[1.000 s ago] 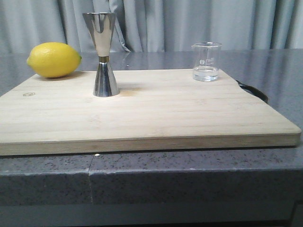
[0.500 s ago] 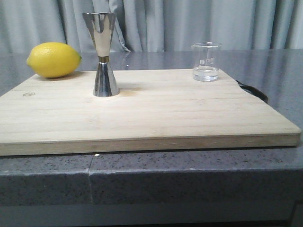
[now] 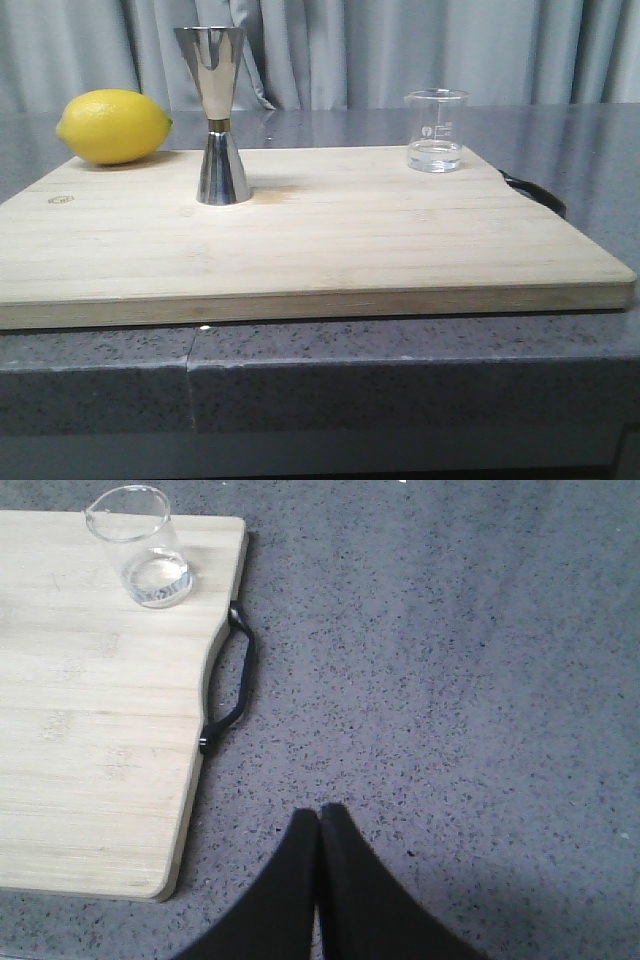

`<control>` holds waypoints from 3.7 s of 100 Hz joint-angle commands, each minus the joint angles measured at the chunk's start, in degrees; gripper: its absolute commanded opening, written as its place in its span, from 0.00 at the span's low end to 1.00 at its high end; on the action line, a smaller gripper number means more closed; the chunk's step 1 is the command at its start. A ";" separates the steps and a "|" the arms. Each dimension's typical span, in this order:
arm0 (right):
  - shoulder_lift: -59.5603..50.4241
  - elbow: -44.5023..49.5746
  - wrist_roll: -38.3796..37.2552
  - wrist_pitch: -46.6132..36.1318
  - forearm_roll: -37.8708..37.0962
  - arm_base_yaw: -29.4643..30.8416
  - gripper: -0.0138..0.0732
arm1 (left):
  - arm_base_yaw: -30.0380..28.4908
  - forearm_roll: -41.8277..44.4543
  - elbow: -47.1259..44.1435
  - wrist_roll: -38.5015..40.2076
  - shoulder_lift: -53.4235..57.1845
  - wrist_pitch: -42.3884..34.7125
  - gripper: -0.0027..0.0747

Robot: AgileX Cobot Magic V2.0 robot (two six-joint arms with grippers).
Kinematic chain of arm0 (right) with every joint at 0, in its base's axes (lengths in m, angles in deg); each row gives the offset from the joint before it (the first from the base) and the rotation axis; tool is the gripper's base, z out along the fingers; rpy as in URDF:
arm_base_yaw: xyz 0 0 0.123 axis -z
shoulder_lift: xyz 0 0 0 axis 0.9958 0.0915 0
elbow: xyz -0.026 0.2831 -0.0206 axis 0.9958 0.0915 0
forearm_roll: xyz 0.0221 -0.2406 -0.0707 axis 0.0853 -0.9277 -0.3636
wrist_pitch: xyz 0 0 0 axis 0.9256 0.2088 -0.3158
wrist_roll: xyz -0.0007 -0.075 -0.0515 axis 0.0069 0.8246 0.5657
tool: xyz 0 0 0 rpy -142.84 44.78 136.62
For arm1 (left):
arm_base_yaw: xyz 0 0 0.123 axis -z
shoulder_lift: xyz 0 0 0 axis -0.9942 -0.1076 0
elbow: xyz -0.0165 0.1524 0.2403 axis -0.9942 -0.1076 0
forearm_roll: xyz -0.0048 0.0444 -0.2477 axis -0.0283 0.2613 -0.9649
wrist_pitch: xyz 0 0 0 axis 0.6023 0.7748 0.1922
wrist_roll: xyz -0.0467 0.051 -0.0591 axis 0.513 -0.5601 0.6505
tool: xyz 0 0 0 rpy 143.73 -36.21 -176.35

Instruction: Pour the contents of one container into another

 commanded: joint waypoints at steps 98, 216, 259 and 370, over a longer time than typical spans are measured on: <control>-0.22 -1.91 0.08 -3.83 -1.60 0.25 0.10 | -9.78 1.08 -46.93 0.73 37.94 -41.45 0.01; -3.59 -0.30 0.08 -5.06 -0.73 2.57 0.10 | -8.48 -0.59 -50.07 0.73 37.94 -49.32 0.01; -34.10 31.98 0.08 -41.75 8.48 18.32 0.10 | -8.38 -0.59 -50.07 0.73 37.94 -49.32 0.01; -39.99 46.34 5.34 -52.66 9.37 18.43 0.10 | -8.38 -0.59 -50.07 0.73 37.94 -49.22 0.01</control>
